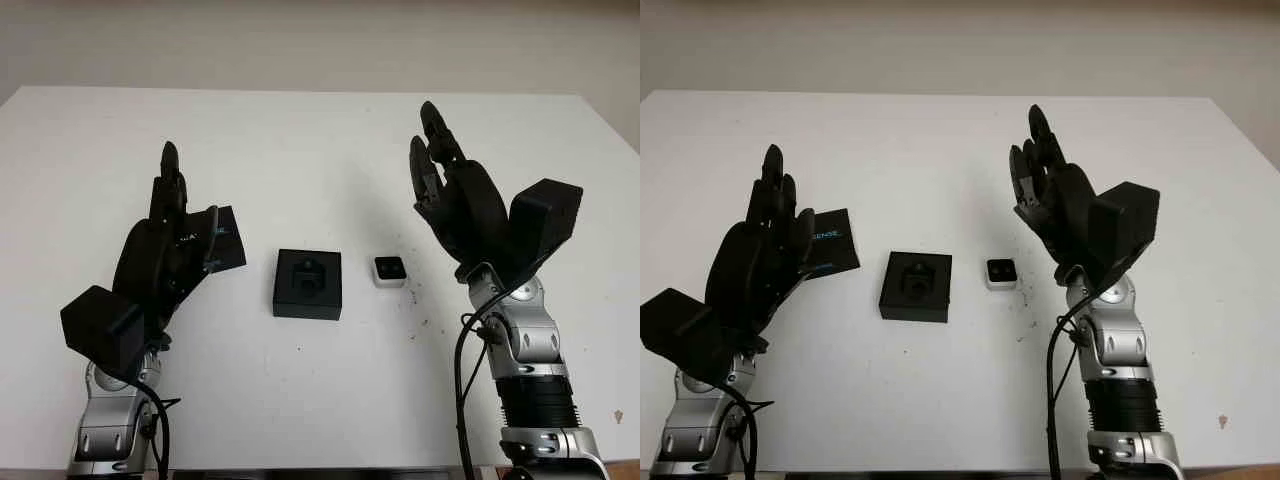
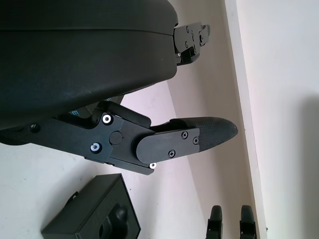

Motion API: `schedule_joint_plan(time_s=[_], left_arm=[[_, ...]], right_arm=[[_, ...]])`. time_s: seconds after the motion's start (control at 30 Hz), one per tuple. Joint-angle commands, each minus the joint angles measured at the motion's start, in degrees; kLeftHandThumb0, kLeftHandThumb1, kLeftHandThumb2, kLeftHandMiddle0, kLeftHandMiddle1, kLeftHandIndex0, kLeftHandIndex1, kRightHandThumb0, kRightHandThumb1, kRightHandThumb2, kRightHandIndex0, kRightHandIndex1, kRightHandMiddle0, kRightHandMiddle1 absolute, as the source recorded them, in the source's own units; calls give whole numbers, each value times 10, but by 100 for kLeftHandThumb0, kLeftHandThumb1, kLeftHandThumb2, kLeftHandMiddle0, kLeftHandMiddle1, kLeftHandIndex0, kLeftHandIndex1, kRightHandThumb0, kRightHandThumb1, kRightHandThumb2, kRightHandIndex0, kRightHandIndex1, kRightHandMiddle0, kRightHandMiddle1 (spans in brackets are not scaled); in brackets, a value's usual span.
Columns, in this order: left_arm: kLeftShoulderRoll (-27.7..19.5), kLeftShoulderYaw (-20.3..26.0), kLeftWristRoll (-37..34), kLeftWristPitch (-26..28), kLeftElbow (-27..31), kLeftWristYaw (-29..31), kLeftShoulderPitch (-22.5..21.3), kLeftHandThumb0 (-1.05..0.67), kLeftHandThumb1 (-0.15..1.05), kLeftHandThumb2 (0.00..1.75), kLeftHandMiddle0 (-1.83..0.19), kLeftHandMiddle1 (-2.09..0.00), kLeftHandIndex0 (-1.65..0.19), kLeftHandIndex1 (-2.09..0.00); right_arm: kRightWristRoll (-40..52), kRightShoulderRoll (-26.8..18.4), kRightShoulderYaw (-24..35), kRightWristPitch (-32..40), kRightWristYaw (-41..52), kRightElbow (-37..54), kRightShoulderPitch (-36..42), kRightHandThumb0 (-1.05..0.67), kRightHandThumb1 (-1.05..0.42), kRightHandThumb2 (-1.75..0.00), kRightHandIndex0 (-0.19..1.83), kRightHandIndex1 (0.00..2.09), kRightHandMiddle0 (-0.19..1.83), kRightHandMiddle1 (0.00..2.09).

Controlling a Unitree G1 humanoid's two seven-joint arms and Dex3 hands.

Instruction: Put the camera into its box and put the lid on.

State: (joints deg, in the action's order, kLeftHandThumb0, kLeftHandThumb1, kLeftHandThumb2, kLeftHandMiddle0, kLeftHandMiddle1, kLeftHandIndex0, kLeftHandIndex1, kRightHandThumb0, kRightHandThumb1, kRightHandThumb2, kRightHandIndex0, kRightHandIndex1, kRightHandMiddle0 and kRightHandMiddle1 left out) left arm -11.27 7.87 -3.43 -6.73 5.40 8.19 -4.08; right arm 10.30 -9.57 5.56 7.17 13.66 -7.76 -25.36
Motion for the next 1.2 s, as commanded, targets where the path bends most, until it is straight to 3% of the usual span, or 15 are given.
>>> schedule_joint_plan(time_s=[0.0,0.3,0.37,0.43,0.53,0.63,0.77,0.9,1.07,1.17], left_arm=[[-4,-1,3,-9,-3,0,-8,-68,105,56,19,0,19,0],[-2,-1,4,-8,-1,-1,-6,-69,105,55,19,0,19,0],[-1,-1,3,-6,3,-1,-2,-69,105,55,19,0,19,-1],[0,0,-2,-2,9,0,1,-69,105,55,19,0,19,0],[4,2,-7,-5,9,-2,1,-68,105,54,19,0,19,0],[4,1,-7,-9,5,-3,1,-68,105,54,19,0,19,0],[3,-1,-7,-11,2,1,1,-66,105,57,19,0,19,0],[4,0,-5,-13,0,-1,1,-66,105,56,19,0,19,0],[3,0,-5,-11,3,0,4,-66,105,57,19,0,19,0],[2,1,-7,-6,9,0,7,-66,105,56,19,0,19,0]], right_arm=[[0,0,0,-7,1,1,-8,-59,-105,-58,-15,5,-12,4],[4,-7,1,-2,14,-3,-8,-56,-105,-57,-15,5,-12,4],[-1,-13,2,-2,14,-5,-9,-56,-105,-52,-14,6,-11,5],[-28,-26,-2,12,-3,9,-10,-56,-105,-33,-5,10,-3,9],[-63,-68,-11,18,10,25,-15,-52,-99,-10,8,15,6,13],[-108,-121,-26,11,37,35,-23,-49,-89,-4,21,21,15,18],[-188,-198,-55,-18,67,52,-31,-49,-78,-2,37,28,30,24],[-236,-248,-75,-42,102,72,-34,-45,-74,-4,38,26,35,22],[-308,-287,-112,-21,141,100,-30,-48,-75,-6,36,16,38,9],[-352,-295,-131,-15,145,107,-25,-51,-75,-5,46,20,42,9]])
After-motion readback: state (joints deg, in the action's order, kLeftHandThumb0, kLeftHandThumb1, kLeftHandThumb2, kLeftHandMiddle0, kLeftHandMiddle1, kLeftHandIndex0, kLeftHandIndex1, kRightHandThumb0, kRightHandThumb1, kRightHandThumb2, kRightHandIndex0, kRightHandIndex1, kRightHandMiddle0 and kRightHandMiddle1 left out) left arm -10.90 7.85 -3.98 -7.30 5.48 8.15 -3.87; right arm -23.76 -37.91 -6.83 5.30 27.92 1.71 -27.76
